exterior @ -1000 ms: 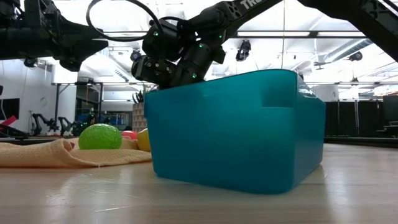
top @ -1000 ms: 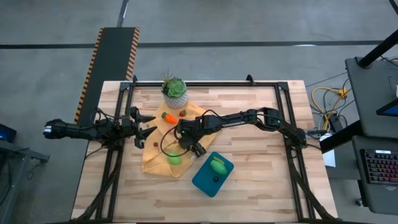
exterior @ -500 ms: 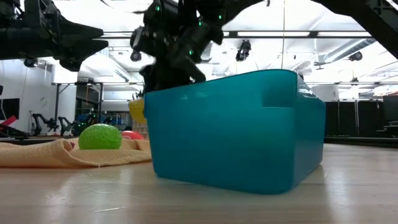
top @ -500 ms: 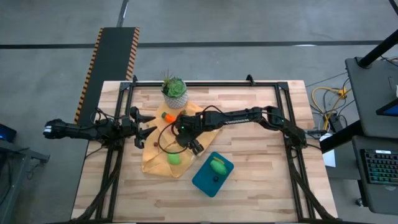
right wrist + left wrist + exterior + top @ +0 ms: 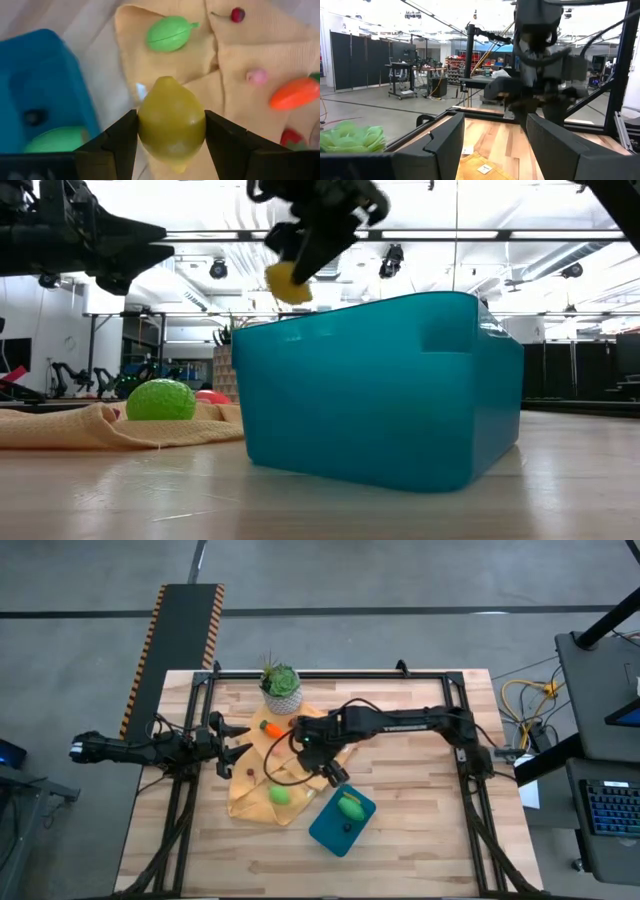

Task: Pick and placing Produce into tupperware
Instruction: Put the yellow lemon into the blue bin

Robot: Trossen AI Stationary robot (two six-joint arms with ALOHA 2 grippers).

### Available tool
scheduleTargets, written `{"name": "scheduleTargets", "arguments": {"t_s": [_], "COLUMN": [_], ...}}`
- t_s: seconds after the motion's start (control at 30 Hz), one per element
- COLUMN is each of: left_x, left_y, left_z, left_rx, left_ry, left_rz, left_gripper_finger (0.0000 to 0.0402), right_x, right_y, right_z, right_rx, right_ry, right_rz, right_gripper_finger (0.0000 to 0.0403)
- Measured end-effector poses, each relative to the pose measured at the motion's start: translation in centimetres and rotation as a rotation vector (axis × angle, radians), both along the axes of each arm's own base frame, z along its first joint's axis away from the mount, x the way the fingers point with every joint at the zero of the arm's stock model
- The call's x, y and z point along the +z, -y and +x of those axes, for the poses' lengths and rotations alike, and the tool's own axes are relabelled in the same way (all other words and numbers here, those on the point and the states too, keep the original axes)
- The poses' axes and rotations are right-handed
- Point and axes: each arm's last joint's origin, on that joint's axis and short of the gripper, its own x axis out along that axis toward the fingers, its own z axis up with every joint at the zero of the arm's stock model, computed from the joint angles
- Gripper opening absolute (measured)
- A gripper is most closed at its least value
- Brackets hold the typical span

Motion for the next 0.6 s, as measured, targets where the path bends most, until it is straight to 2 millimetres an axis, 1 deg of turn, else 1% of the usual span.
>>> {"name": "scheduleTargets", "arguments": {"t_s": [0.1, 0.37, 0.47, 0.6], "left_x": [0.0, 0.0, 0.0, 0.0], "left_y": [0.0, 0.0, 0.0, 0.0], "left_z": [0.0, 0.0, 0.0, 0.0], "left_rx": [0.0, 0.0, 0.0, 0.0], "left_ry": [0.0, -0.004, -0.003, -0.003], "left_rz": [0.0, 0.001, 0.0, 0.0], "left_gripper_finger": [0.0202, 0.0202, 0.0202, 0.0202], "right_x": [0.6, 0.2, -0.3, -1.1], "right_y": [-0.6, -3.2, -4.2, -5.9], "right_z": [-1.0, -3.7, -4.5, -5.0], "right_rx": [-0.023, -0.072, -0.098, -0.095], "right_ry": [-0.035, -0.107, -0.112, -0.068], "right_rz": [0.02, 0.067, 0.088, 0.113], "right_gripper_finger": [0.0191, 0.0191, 0.0191, 0.0191]}}
